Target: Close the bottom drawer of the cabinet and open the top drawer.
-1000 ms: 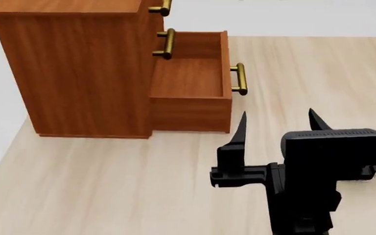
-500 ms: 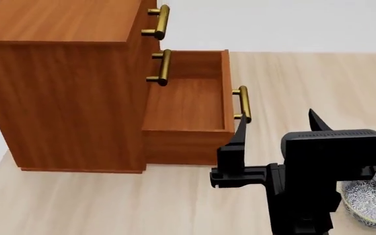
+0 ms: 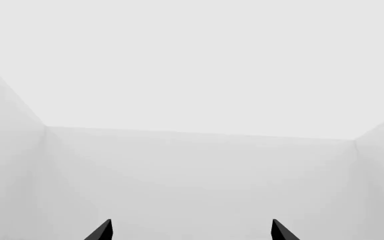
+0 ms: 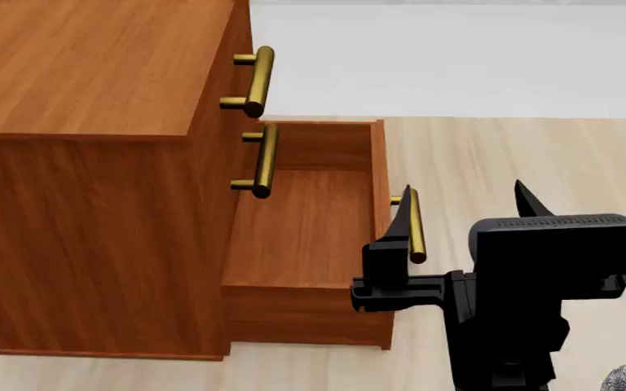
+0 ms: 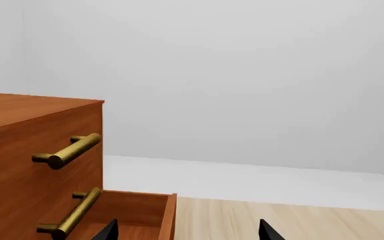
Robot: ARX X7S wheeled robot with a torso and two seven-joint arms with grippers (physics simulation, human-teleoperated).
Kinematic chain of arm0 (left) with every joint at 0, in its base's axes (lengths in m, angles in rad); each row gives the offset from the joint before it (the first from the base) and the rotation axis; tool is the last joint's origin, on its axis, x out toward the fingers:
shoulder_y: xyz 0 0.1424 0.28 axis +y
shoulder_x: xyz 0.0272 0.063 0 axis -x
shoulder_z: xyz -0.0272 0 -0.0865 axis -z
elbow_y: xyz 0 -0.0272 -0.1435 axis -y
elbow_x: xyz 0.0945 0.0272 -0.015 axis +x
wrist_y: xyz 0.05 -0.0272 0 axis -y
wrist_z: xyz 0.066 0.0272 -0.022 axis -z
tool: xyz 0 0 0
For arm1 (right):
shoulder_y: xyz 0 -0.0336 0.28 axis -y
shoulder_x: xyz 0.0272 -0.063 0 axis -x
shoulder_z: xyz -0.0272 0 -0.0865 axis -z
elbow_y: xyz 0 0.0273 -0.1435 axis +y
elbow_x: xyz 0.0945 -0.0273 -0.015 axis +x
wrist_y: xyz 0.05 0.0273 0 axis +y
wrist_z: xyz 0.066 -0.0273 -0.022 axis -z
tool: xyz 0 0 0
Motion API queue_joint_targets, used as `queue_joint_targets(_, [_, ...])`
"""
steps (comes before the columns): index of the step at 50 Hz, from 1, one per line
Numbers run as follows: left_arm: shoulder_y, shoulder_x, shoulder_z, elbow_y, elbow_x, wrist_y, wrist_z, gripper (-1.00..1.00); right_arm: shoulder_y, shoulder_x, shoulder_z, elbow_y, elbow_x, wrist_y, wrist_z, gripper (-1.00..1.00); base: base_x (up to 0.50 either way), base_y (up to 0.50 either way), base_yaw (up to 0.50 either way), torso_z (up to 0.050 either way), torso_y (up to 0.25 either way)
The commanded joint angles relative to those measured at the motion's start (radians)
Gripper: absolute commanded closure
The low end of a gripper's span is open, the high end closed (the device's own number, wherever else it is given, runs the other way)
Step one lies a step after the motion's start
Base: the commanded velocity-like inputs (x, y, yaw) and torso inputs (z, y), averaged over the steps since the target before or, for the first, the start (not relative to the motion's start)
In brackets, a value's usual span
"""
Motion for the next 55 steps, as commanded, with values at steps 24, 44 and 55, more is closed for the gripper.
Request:
queue_joint_targets(24, [-0.002, -0.006, 0.012, -0.005, -0.017, 0.005, -0.015, -1.0, -0.005, 0.002, 0.011, 0.003, 0.022, -0.015, 0.013, -1.0, 0.22, 0.0, 0.0, 0.0, 0.001])
queue_joint_targets(44, [-0.017, -0.015, 0.023, 0.003, -0.029, -0.017, -0.036, -1.0, -0.017, 0.009, 0.016, -0.006, 0.034, -0.023, 0.019, -1.0, 0.0, 0.0, 0.0, 0.0, -0.15])
queue_joint_targets(55, [-0.016, -0.018, 0.027, 0.001, -0.031, -0.012, -0.04, -1.0, -0.019, 0.013, 0.016, -0.009, 0.04, -0.023, 0.024, -1.0, 0.0, 0.0, 0.0, 0.0, -0.19])
